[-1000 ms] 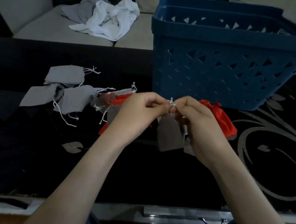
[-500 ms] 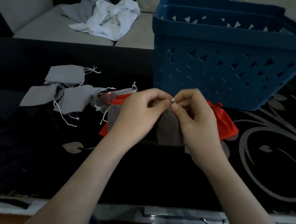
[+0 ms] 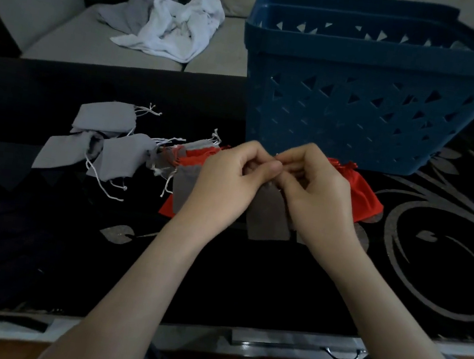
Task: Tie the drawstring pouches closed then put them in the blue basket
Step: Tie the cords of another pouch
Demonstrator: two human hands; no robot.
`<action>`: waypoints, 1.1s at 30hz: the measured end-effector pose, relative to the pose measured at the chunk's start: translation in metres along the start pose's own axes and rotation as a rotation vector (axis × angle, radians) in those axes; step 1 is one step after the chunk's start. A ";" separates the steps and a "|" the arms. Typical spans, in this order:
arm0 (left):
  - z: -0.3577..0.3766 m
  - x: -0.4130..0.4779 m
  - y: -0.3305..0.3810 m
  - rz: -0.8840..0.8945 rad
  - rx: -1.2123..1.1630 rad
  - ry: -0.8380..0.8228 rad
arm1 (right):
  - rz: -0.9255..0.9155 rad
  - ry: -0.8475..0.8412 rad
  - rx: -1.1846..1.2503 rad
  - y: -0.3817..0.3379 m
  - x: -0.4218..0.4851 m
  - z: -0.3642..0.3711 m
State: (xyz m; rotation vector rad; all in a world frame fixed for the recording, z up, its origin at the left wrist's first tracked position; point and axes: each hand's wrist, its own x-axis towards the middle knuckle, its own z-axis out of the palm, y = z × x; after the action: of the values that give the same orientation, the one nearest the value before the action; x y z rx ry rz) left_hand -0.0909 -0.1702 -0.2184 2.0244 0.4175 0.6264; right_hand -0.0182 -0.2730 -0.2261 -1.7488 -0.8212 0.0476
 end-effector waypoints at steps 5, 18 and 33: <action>0.000 0.003 -0.001 0.009 -0.046 0.027 | 0.081 -0.072 0.142 -0.002 0.004 -0.006; 0.005 0.006 -0.007 -0.079 -0.133 0.048 | -0.111 0.032 -0.243 0.005 0.006 -0.006; 0.009 0.005 -0.003 -0.039 -0.302 0.089 | 0.226 -0.058 0.213 0.001 0.006 -0.004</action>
State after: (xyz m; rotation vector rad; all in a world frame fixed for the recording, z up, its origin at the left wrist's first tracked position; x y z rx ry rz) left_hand -0.0819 -0.1724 -0.2238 1.7026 0.3883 0.7127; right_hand -0.0112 -0.2732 -0.2227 -1.6366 -0.6320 0.3270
